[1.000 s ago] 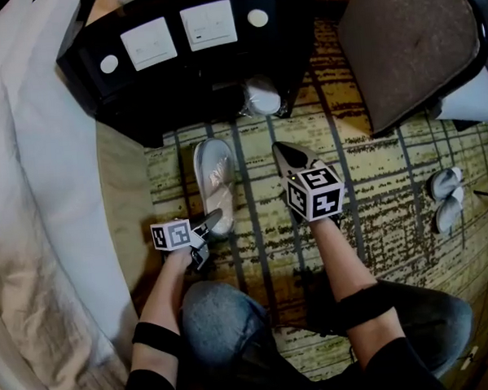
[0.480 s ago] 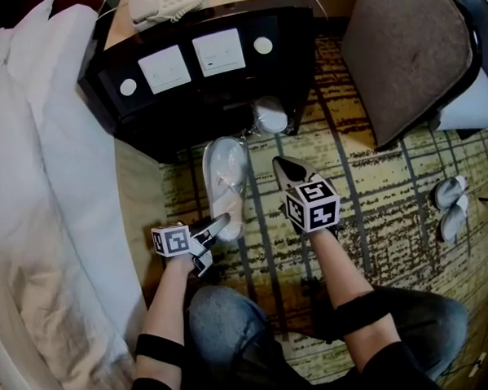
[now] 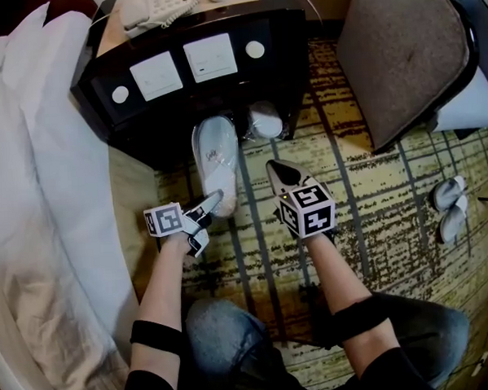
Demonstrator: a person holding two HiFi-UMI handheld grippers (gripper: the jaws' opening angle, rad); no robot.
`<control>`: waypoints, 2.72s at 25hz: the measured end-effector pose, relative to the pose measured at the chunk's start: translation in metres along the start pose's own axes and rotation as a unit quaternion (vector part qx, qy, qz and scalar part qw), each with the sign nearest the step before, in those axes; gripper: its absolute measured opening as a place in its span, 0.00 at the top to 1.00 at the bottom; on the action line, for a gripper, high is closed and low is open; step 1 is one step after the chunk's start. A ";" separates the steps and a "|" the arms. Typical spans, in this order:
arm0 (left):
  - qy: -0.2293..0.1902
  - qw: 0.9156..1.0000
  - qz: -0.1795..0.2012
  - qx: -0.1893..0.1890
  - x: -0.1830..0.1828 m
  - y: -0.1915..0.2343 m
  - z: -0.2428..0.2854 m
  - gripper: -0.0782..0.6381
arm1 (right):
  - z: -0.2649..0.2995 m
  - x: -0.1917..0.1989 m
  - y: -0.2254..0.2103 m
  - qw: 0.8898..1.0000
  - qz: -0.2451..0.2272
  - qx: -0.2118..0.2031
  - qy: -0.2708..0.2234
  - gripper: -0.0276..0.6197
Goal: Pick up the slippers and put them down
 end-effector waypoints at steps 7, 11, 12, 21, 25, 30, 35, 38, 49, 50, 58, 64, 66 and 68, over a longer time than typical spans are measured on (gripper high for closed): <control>-0.024 0.999 -0.015 -0.027 -0.042 0.017 0.036 0.73 | 0.002 -0.003 0.000 1.000 -0.007 -0.009 0.001 0.95; -0.041 0.998 -0.031 -0.039 -0.062 0.028 0.053 0.73 | 0.002 -0.002 -0.002 1.000 -0.007 -0.011 0.000 0.95; -0.045 0.998 -0.032 -0.040 -0.068 0.031 0.058 0.73 | 0.002 -0.002 -0.004 1.000 -0.006 -0.011 -0.001 0.95; -0.091 0.993 -0.052 -0.058 -0.098 0.052 0.079 0.73 | 0.008 0.002 -0.005 1.000 -0.004 -0.016 0.002 0.95; -0.103 0.990 -0.067 -0.068 -0.101 0.058 0.086 0.73 | 0.006 0.007 -0.007 1.000 -0.003 -0.016 0.007 0.95; -0.124 0.984 -0.096 -0.082 -0.103 0.063 0.089 0.73 | 0.005 0.007 -0.011 1.000 -0.001 -0.016 0.005 0.95; -0.140 0.978 -0.121 -0.093 -0.106 0.067 0.089 0.73 | 0.004 0.006 -0.014 1.000 0.002 -0.014 0.003 0.95; -0.172 0.968 -0.139 -0.114 -0.108 0.069 0.086 0.72 | 0.004 0.007 -0.014 1.000 0.003 -0.015 0.003 0.95; -0.194 0.960 -0.098 -0.176 -0.111 0.070 0.073 0.36 | 0.012 0.008 -0.009 1.000 0.008 -0.017 0.001 0.95; -0.195 0.959 -0.089 -0.185 -0.112 0.069 0.071 0.32 | 0.014 0.009 -0.008 1.000 0.010 -0.018 0.002 0.95; -0.185 0.947 -0.005 -0.263 -0.112 0.056 0.050 0.26 | 0.023 0.004 0.002 1.000 0.015 -0.023 0.004 0.95; -0.140 0.938 0.054 -0.312 -0.113 0.003 0.015 0.45 | 0.007 -0.028 0.016 0.998 0.047 -0.025 0.034 0.95; -0.131 0.929 0.070 -0.338 -0.115 -0.028 -0.006 0.57 | -0.007 -0.049 0.026 0.997 0.050 -0.025 0.052 0.95; -0.116 0.918 0.100 -0.366 -0.117 -0.064 -0.027 0.72 | -0.026 -0.076 0.036 0.996 0.052 -0.022 0.070 0.95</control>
Point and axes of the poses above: the fingertips, and each gripper's own axes: z forward along the fingers, y to its left, x out of its underside, the point moved 10 cm from there along -z, backward along the fingers, and after that the axes turned 4 degrees about z, right-handed, at the moved point
